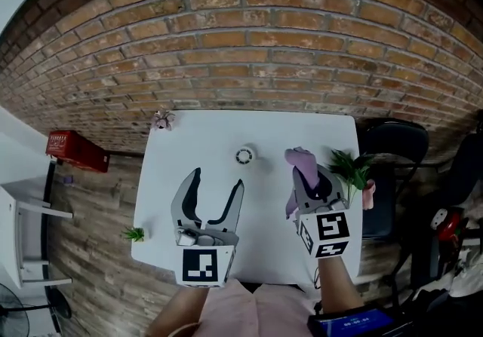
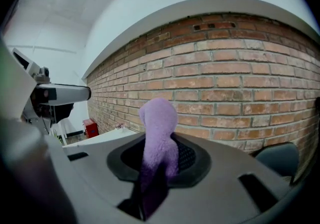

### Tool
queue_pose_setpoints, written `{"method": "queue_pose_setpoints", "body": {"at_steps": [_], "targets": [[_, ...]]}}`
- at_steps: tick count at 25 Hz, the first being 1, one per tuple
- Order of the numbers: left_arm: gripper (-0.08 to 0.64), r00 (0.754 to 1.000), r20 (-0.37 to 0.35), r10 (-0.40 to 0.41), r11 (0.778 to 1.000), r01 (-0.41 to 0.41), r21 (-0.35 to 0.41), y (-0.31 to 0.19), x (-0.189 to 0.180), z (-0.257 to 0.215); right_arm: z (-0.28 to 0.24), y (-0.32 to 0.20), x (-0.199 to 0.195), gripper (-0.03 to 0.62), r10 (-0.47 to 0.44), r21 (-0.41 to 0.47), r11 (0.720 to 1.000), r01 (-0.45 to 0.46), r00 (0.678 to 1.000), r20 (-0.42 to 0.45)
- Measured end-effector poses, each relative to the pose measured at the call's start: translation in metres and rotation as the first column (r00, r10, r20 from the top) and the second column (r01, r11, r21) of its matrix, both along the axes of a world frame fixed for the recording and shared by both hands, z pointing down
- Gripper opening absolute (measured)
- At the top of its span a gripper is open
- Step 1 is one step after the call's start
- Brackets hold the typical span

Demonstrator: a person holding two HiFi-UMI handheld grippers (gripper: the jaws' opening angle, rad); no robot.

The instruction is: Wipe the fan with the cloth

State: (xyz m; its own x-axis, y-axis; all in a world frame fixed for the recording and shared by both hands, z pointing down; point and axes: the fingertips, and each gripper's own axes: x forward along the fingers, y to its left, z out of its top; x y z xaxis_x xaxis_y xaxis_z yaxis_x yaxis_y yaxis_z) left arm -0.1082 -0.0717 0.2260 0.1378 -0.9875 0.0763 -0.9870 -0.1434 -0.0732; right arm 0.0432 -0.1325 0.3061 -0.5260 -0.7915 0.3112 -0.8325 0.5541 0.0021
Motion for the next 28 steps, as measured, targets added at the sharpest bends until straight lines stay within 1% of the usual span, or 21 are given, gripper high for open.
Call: {"method": "queue_pose_setpoints", "body": {"at_steps": [5,7,9,12,14,15,16,18,19,21,23,25,28], "targets": [[0.304,0.999,-0.042,-0.003,0.998,0.0,-0.061,-0.016,-0.02,0.03,0.049,-0.016,-0.015,0.092,-0.009,-0.099,0.995,0.003,0.998,-0.061],[0.304,0.999,-0.043,0.007,0.997,-0.011,-0.081,-0.023,-0.025,0.046,0.073,-0.028,-0.019,0.092,-0.008,-0.131,0.991,-0.003,0.997,-0.083],[0.302,0.999,-0.034,0.024,0.994,-0.028,-0.109,-0.027,-0.028,0.064,0.098,-0.039,-0.02,0.092,-0.002,-0.166,0.986,-0.015,0.995,-0.102],[0.302,0.999,-0.024,0.044,0.982,-0.048,-0.184,-0.023,-0.032,0.093,0.13,-0.046,-0.021,0.092,0.001,-0.221,0.975,-0.03,0.992,-0.13],[0.304,0.996,0.023,0.088,0.97,-0.08,-0.23,-0.021,-0.034,0.11,0.149,-0.048,-0.022,0.092,0.003,-0.253,0.966,-0.041,0.989,-0.148],[0.304,0.994,0.034,0.1,0.965,-0.089,-0.246,-0.021,-0.036,0.117,0.157,-0.049,-0.023,0.092,0.002,-0.269,0.962,-0.046,0.987,-0.158],[0.304,0.996,0.021,0.092,0.964,-0.083,-0.252,-0.023,-0.039,0.122,0.165,-0.049,-0.024,0.091,0.0,-0.285,0.957,-0.048,0.986,-0.168],[0.304,0.998,-0.028,0.049,0.965,-0.055,-0.256,-0.025,-0.046,0.13,0.177,-0.043,-0.031,0.091,-0.016,-0.317,0.948,-0.042,0.984,-0.179],[0.304,0.999,-0.036,0.04,0.964,-0.048,-0.261,-0.026,-0.049,0.133,0.181,-0.037,-0.036,0.091,-0.027,-0.332,0.943,-0.034,0.984,-0.177],[0.305,0.999,-0.028,0.045,0.963,-0.051,-0.266,-0.027,-0.054,0.137,0.185,-0.021,-0.048,0.091,-0.049,-0.36,0.933,-0.012,0.986,-0.161],[0.307,0.998,-0.035,0.045,0.965,-0.052,-0.257,-0.03,-0.056,0.135,0.185,-0.003,-0.064,0.091,-0.074,-0.384,0.923,0.017,0.988,-0.135],[0.308,0.998,-0.041,0.046,0.967,-0.055,-0.25,-0.032,-0.057,0.133,0.186,0.014,-0.083,0.091,-0.109,-0.406,0.912,0.059,0.989,-0.102],[0.308,0.998,-0.041,0.048,0.968,-0.056,-0.244,-0.034,-0.057,0.13,0.185,0.035,-0.114,0.092,-0.183,-0.429,0.891,0.146,0.982,-0.045]]}}
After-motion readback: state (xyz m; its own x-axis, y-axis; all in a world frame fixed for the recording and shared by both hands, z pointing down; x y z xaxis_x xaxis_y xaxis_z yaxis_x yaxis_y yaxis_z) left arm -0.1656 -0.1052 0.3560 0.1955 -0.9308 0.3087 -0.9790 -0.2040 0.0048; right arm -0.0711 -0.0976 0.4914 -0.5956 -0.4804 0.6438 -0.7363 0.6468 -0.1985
